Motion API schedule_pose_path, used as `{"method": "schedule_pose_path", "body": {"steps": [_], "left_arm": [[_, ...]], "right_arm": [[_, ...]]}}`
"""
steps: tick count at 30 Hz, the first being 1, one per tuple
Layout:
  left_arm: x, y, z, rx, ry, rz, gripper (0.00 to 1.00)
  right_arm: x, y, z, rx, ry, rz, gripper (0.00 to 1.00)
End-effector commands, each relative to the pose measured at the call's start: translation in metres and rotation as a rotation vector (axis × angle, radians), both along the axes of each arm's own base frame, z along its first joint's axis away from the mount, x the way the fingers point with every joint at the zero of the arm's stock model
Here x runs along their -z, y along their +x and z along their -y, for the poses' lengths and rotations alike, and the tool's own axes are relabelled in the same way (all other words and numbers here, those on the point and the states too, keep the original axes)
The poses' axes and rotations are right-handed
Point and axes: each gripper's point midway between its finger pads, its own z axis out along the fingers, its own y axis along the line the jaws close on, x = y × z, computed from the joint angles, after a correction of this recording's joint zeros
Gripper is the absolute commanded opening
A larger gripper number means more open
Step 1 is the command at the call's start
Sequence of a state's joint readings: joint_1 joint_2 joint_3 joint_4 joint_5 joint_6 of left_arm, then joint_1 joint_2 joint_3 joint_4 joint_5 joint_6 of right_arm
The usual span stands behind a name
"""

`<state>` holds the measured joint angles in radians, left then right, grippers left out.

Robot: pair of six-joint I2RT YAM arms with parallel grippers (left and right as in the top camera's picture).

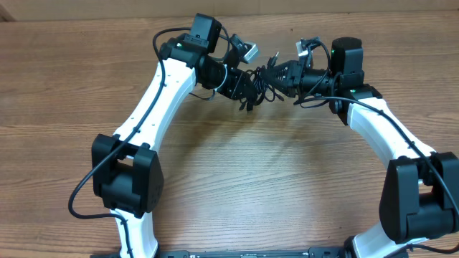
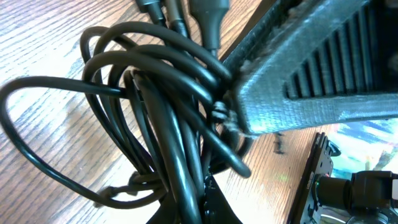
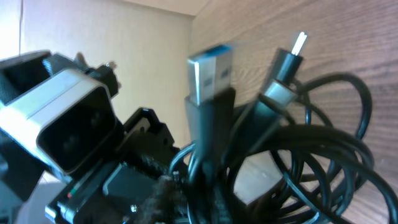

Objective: Untangle cables

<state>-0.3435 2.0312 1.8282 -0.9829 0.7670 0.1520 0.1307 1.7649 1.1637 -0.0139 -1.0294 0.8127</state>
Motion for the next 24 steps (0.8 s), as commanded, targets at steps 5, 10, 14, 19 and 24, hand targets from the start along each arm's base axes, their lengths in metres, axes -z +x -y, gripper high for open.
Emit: {"method": "schedule_pose_path", "body": {"steps": [5,10,14,19,24], "left_arm": [[-0.014,0.01,-0.009,-0.011,-0.085,-0.007,0.04],[-0.014,0.01,-0.011,-0.014,-0.084,-0.014,0.04],[-0.015,0.008,-0.009,-0.004,-0.089,-0.013,0.04],[-0.014,0.005,-0.009,0.012,-0.088,-0.012,0.04],[-0.014,0.0,-0.009,0.033,-0.094,-0.017,0.04]], "right_arm": [[-0.011,0.002,0.001,0.002,-0.017,0.038,0.29],[0.005,0.005,0.008,0.061,-0.069,-0.029,0.29],[0.003,0.004,0.002,0.05,-0.066,-0.012,0.29],[0.001,0.001,-0.008,0.026,-0.062,0.005,0.28],[-0.008,-0.005,-0.018,-0.024,-0.031,0.038,0.28]]}}
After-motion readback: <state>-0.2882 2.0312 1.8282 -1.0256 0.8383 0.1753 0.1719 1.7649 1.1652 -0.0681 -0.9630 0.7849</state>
